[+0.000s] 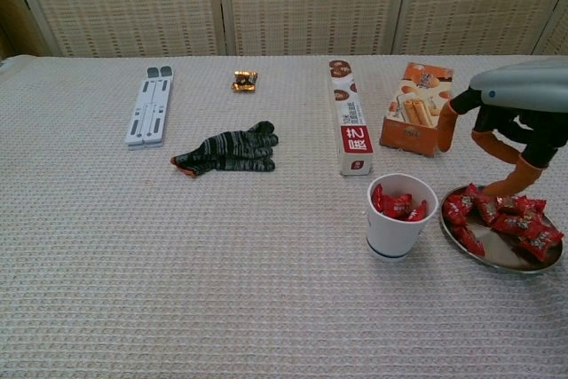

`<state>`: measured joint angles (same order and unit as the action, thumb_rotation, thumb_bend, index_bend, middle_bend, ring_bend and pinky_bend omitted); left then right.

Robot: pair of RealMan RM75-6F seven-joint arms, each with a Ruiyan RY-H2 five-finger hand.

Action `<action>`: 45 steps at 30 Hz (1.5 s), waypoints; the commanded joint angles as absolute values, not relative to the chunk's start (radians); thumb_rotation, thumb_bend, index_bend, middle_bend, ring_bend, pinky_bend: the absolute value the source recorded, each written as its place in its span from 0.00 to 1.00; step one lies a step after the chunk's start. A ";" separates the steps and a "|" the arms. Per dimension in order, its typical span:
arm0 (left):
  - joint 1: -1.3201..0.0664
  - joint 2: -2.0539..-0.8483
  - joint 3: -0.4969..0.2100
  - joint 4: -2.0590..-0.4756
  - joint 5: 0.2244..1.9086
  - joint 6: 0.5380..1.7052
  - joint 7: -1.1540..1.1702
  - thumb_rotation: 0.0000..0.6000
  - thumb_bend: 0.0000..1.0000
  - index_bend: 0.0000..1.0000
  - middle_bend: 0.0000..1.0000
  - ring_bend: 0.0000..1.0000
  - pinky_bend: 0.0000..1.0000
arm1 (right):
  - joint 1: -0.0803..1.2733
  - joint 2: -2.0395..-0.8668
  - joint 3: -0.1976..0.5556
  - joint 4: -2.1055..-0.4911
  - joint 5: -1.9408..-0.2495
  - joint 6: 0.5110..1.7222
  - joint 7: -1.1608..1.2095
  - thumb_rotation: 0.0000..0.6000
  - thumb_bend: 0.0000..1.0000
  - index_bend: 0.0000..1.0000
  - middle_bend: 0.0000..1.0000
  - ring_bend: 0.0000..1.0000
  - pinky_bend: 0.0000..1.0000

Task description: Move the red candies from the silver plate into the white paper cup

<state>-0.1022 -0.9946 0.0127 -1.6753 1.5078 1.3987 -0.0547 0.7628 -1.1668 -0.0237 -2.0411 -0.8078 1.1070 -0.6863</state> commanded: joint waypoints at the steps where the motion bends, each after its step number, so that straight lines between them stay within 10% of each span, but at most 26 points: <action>1: -0.101 -0.995 0.013 -1.676 1.508 1.400 -0.052 1.00 0.64 0.31 0.40 0.30 0.24 | 0.742 -1.196 -0.049 -1.976 -0.781 1.099 -0.687 1.00 0.10 0.38 0.77 0.80 1.00; 45: -0.102 -0.995 0.013 -1.676 1.506 1.396 -0.051 1.00 0.64 0.31 0.40 0.30 0.24 | 0.729 -1.340 -0.045 -1.755 -0.782 0.978 -0.608 1.00 0.10 0.34 0.77 0.80 1.00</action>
<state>-0.1025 -0.9946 0.0126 -1.6764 1.5057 1.3963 -0.0508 0.7287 -1.3384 -0.0450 -1.7574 -0.7818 0.9803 -0.6089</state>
